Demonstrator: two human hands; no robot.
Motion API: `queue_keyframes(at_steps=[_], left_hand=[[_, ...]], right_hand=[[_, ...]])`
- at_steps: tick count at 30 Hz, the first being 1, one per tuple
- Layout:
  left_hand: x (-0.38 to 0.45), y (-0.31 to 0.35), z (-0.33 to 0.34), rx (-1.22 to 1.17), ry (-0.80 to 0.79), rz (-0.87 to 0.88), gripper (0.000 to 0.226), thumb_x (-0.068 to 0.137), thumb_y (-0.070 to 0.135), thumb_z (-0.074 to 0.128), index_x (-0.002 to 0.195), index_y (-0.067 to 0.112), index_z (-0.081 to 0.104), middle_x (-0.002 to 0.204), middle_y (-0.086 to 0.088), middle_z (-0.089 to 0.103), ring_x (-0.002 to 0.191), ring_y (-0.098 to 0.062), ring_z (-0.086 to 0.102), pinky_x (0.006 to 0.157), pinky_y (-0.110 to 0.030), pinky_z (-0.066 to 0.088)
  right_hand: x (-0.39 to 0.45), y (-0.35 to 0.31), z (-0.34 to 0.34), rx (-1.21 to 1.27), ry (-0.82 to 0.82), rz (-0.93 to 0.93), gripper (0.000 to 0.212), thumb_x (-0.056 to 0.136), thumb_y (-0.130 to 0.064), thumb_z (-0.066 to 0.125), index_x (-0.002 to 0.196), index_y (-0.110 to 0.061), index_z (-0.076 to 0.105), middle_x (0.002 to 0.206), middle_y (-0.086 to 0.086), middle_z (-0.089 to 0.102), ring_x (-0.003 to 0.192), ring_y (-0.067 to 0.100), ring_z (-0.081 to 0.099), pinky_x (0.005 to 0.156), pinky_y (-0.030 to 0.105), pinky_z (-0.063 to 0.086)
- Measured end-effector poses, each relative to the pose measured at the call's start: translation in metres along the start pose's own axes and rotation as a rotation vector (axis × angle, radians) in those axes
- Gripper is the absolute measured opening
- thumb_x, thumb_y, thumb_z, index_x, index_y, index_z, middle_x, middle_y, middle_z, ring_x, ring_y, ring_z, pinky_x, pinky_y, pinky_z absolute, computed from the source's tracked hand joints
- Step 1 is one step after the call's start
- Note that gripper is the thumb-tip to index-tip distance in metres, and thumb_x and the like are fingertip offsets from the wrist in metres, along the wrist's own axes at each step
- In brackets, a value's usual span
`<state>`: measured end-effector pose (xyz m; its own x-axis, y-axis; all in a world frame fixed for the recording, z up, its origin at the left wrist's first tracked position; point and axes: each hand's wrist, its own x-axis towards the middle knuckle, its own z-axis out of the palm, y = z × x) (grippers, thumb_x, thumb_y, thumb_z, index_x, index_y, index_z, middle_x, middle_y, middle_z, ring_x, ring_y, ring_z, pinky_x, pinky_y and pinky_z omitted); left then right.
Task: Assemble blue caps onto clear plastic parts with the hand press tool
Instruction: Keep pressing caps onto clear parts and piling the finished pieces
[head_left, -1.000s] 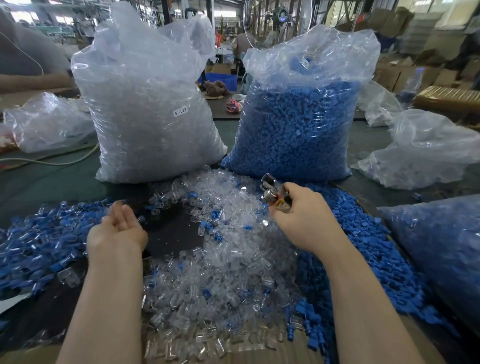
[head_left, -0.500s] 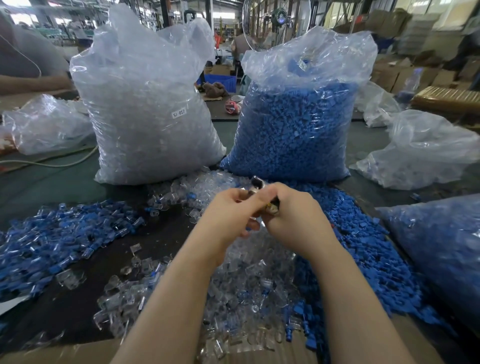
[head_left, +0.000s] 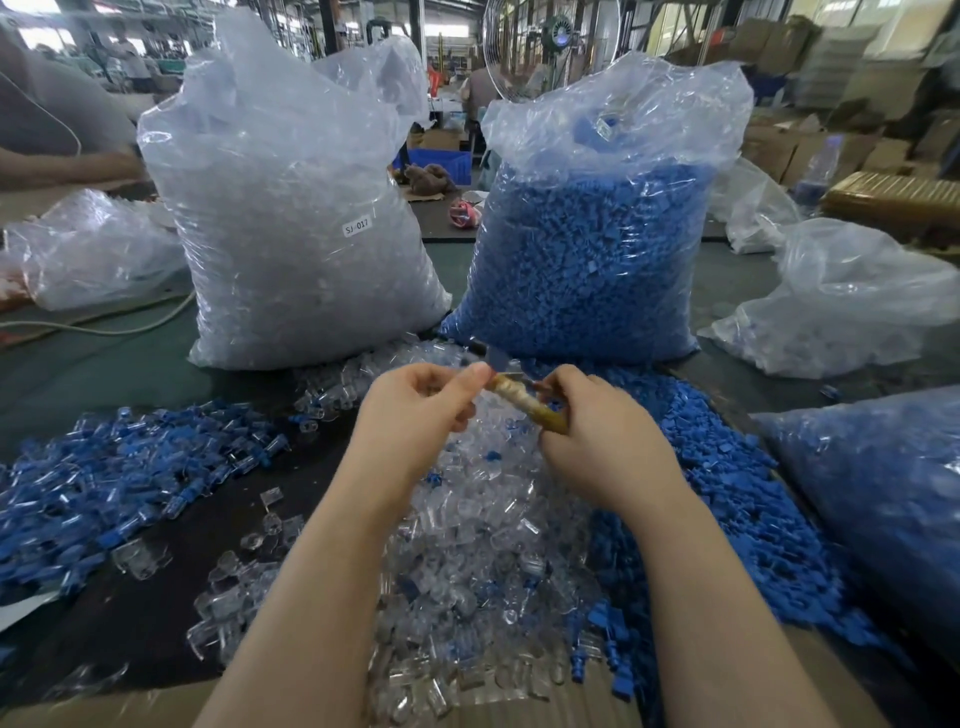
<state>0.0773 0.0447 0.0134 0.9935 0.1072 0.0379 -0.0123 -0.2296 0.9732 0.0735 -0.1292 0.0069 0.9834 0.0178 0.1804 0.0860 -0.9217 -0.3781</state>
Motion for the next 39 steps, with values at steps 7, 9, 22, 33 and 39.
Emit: queue_keyframes(at_steps=[7,9,22,33,39], left_hand=[[0.013,-0.025,-0.025,0.943,-0.009,-0.240,0.049,0.095,0.035,0.050,0.141,0.020,0.043,0.141,-0.017,0.041,0.127,-0.038,0.043,0.105,-0.045,0.037],[0.012,-0.028,-0.022,1.027,-0.105,-0.332,0.051,0.096,0.030,0.046,0.145,0.019,0.036,0.146,-0.018,0.035,0.131,-0.039,0.035,0.104,-0.047,0.033],[0.010,-0.035,-0.009,0.584,-0.096,-0.069,0.044,0.085,0.011,0.060,0.124,0.030,0.056,0.093,0.009,0.058,0.070,-0.010,0.061,0.055,-0.025,0.046],[0.008,-0.029,-0.007,0.378,-0.027,0.046,0.008,0.091,0.030,0.065,0.096,0.036,0.065,0.074,0.007,0.066,0.056,-0.005,0.055,0.053,-0.022,0.040],[0.007,-0.025,-0.003,0.287,-0.015,0.055,0.006,0.091,0.028,0.065,0.091,0.034,0.064,0.070,0.013,0.072,0.064,-0.003,0.066,0.057,-0.022,0.045]], right_hand=[[0.002,0.022,0.005,0.038,0.103,0.446,0.026,0.088,-0.019,0.056,0.109,-0.008,0.046,0.103,0.015,0.057,0.080,0.033,0.051,0.062,0.035,0.036],[0.001,0.028,0.006,0.019,0.112,0.541,0.037,0.089,-0.019,0.060,0.119,-0.003,0.045,0.116,0.019,0.051,0.088,0.037,0.054,0.064,0.036,0.037],[0.001,0.031,0.018,-0.062,-0.024,0.577,0.031,0.089,-0.018,0.061,0.114,-0.008,0.046,0.106,0.014,0.057,0.081,0.030,0.048,0.061,0.036,0.038],[0.001,0.037,0.018,-0.051,-0.003,0.516,0.018,0.088,-0.022,0.061,0.098,-0.014,0.049,0.084,0.005,0.051,0.076,0.028,0.048,0.063,0.034,0.039],[0.002,0.040,0.017,-0.020,0.001,0.530,0.020,0.086,-0.024,0.064,0.083,-0.017,0.045,0.072,0.002,0.044,0.062,0.021,0.042,0.057,0.032,0.035]])
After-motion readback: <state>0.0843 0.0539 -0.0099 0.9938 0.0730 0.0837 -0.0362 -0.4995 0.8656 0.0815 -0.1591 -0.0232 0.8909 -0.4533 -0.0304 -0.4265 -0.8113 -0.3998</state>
